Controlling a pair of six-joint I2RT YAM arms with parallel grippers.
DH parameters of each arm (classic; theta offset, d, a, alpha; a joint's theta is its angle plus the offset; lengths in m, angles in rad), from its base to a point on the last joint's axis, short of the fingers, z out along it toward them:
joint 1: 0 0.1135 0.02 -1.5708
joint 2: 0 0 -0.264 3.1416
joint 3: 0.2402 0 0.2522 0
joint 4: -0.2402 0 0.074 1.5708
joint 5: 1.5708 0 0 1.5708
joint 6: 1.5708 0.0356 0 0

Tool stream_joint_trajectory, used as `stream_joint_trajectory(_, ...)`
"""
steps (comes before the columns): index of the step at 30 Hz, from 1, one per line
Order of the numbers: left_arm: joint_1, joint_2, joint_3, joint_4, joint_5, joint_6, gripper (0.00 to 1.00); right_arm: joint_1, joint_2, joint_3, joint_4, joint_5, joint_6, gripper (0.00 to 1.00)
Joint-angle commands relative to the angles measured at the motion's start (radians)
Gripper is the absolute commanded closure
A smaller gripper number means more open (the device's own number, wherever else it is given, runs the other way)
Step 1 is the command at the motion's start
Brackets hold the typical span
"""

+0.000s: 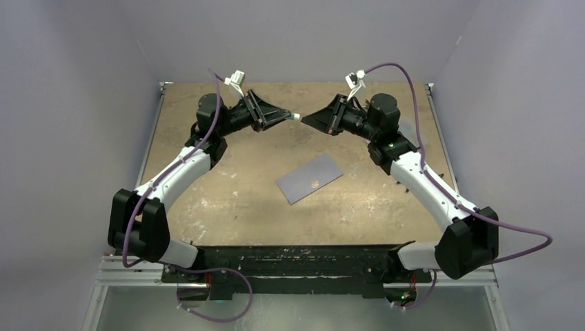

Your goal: Place the letter into the envelope and seal it

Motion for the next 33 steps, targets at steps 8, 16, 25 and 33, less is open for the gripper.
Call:
stream_joint_trajectory(8,-0.007,-0.02,0.066,-0.005,0.05,0.042,1.0,0.017,0.012,0.052,-0.013,-0.008,-0.036,0.99)
stream_joint_trajectory(16,-0.007,-0.014,0.057,-0.001,0.056,0.039,1.0,0.018,0.014,0.03,0.059,-0.021,-0.011,0.99)
stream_joint_trajectory(25,-0.007,-0.003,0.061,0.021,0.05,0.029,1.0,0.018,0.017,0.014,0.104,-0.007,0.018,1.0)
stream_joint_trajectory(33,-0.007,0.005,0.053,0.052,0.075,0.025,1.0,0.018,0.07,0.052,0.069,-0.038,-0.026,0.99)
